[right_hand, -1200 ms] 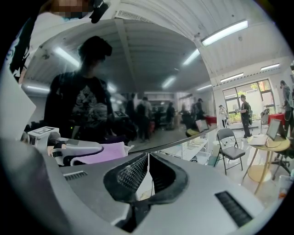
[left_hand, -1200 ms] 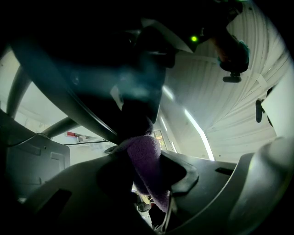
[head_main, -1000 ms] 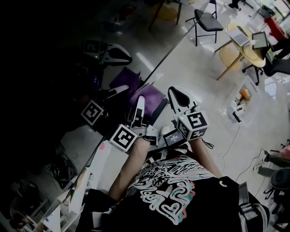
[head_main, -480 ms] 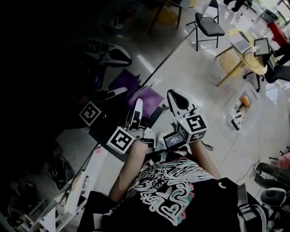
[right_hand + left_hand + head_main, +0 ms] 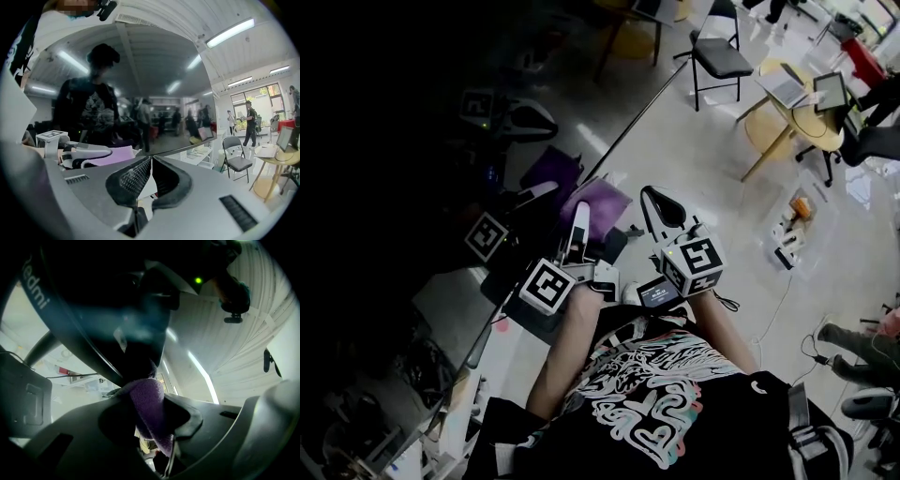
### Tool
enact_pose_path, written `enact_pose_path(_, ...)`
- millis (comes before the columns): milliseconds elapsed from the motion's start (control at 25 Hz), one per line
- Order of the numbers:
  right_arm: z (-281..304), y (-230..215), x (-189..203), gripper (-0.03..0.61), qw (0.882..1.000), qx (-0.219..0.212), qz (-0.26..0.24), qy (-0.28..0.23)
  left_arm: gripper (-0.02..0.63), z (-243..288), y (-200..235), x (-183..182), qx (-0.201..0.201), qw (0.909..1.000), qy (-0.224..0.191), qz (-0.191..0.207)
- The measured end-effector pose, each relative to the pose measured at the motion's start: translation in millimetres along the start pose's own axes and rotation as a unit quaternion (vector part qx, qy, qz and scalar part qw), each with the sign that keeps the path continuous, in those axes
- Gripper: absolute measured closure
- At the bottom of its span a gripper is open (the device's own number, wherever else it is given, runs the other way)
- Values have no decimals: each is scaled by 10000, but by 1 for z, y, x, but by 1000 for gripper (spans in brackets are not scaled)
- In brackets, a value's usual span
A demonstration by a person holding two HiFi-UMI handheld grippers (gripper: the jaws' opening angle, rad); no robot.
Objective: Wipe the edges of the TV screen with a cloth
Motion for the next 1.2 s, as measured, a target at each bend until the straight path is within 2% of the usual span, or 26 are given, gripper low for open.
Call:
enact_pose_path(200,-3,4,-2,546,9999,130,-2,36,476,8,2,7,151,9991,107,-375)
enact_pose_path(520,-7,25,-16,546,9990,438,-51,37,476,11,-1,1,234,9985,204,-456)
enact_pose_path(960,-24,21,-22,545,9919,1261,-36,-121,476,21,3,-8,229,9986,318,-347)
enact_pose_path(1200,-26,4,-23,546,9893,1452,-79,-118,475,46,-1,-5,250,9984,353,-363)
Point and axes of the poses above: the fingertips, and each gripper's own axes: z forward along the fingers, y to its left, x out of its underside, the point moved 9 cm from there along -z, backward along the fingers, and after that the axes turned 6 degrees about -x, right-handed, at the moved point
